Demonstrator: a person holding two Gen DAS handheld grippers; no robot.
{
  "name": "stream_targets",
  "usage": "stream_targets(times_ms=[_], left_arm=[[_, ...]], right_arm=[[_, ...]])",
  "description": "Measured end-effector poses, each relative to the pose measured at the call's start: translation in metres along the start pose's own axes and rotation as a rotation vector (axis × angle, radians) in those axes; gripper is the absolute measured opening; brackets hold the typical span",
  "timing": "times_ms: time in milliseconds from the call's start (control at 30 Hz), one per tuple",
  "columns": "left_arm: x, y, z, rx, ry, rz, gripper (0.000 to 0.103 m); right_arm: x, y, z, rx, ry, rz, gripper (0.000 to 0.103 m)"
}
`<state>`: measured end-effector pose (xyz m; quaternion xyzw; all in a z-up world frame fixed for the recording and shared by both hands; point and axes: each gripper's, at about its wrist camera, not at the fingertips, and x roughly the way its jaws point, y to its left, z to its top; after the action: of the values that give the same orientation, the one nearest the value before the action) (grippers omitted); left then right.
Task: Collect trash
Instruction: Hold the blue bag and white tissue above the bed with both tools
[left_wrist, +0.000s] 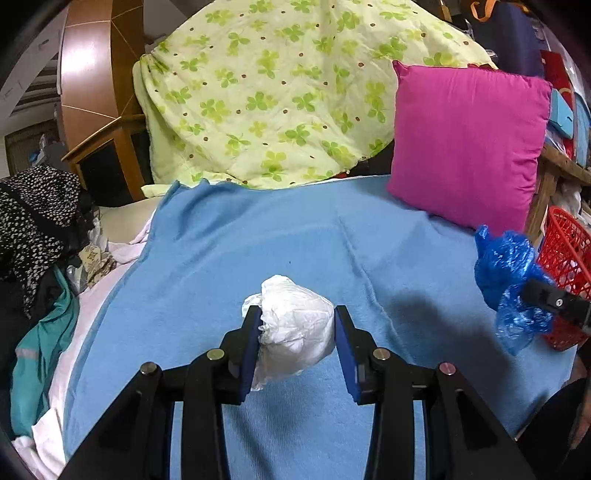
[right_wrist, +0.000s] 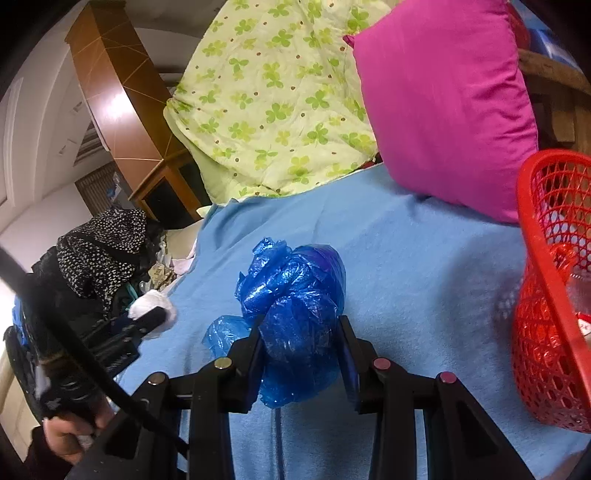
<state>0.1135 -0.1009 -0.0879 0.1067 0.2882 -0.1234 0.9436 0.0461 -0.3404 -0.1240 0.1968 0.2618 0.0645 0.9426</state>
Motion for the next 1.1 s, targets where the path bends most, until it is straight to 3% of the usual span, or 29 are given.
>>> stream_targets(times_ms=[433, 1100], left_arm=[[-0.057, -0.015, 0.019, 0.005, -0.09, 0.032, 0.041], [-0.087, -0.036, 0.029, 0.042, -0.132, 0.02, 0.041]], right_arm=[[-0.012, 0.012, -0.004, -0.07, -0.036, -0.049, 0.038], [-0.017, 0.011, -0.004, -0.071, -0.061, -0.052, 0.038]])
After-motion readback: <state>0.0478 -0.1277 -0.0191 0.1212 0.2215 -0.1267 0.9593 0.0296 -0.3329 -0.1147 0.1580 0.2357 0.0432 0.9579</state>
